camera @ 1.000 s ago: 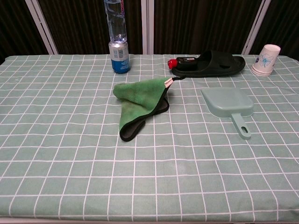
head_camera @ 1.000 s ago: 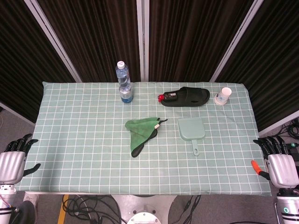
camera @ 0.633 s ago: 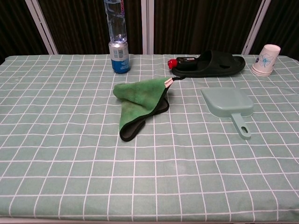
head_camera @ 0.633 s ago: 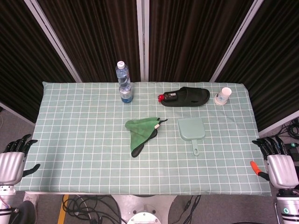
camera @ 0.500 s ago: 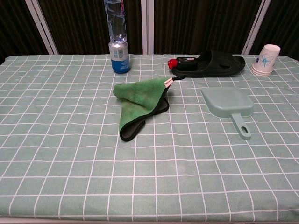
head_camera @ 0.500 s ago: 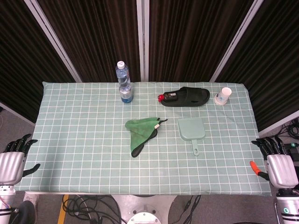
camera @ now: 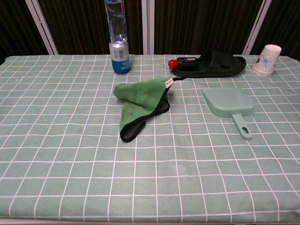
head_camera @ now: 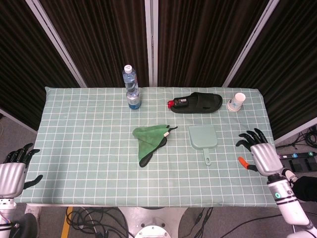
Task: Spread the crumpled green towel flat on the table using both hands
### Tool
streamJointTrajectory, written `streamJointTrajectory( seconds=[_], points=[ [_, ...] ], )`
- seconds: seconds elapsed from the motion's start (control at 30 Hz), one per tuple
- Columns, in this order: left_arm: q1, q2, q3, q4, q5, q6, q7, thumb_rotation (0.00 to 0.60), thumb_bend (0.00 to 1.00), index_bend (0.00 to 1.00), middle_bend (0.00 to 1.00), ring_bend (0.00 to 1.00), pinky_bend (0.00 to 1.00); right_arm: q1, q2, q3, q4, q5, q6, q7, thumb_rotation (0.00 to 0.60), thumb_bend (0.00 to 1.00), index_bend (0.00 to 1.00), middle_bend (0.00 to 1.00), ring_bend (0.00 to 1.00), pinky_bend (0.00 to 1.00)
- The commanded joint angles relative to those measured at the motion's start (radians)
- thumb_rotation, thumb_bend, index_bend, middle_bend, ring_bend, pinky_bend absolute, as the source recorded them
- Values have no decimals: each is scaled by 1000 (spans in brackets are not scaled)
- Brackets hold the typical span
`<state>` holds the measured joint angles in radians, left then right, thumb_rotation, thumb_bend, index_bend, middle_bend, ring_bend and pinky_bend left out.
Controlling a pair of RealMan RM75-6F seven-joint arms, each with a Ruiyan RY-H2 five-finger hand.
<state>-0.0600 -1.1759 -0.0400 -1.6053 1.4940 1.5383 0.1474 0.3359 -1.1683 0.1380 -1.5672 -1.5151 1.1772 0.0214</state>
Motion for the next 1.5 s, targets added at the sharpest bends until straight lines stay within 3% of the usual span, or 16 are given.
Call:
streamJointTrajectory(
  seconds=[0.03,0.47,0.77,1.13,1.3,1.5],
  points=[
    [4,1,1,-4,2,6,2,600,110,316,261,231,252,140,-97,60,79,56,-149,-18,600,184,395,209,104,64],
    [19,7,1,-11,-4,18,4,600,111,316,261,231,253,457,-435,140,402,197,-406,-176,600,177,388,205,76,64],
    [21,6,-2,0,-13,14,-13,600,111,316,261,231,252,583,-604,143,601,206,-443,-204,600,179,377,204,67,64],
    [27,3,-9,26,-16,19,-67,600,110,316,261,230,252,681,-739,132,784,216,-501,-192,600,192,383,216,77,64],
    [27,0,-10,40,-15,18,-85,600,110,316,261,230,252,703,-781,133,834,212,-489,-157,600,296,482,232,112,79],
    [-2,-14,-22,64,-3,-9,-131,600,110,327,261,231,253,707,-775,124,815,189,-449,-127,600,439,666,255,174,97]
  ],
)
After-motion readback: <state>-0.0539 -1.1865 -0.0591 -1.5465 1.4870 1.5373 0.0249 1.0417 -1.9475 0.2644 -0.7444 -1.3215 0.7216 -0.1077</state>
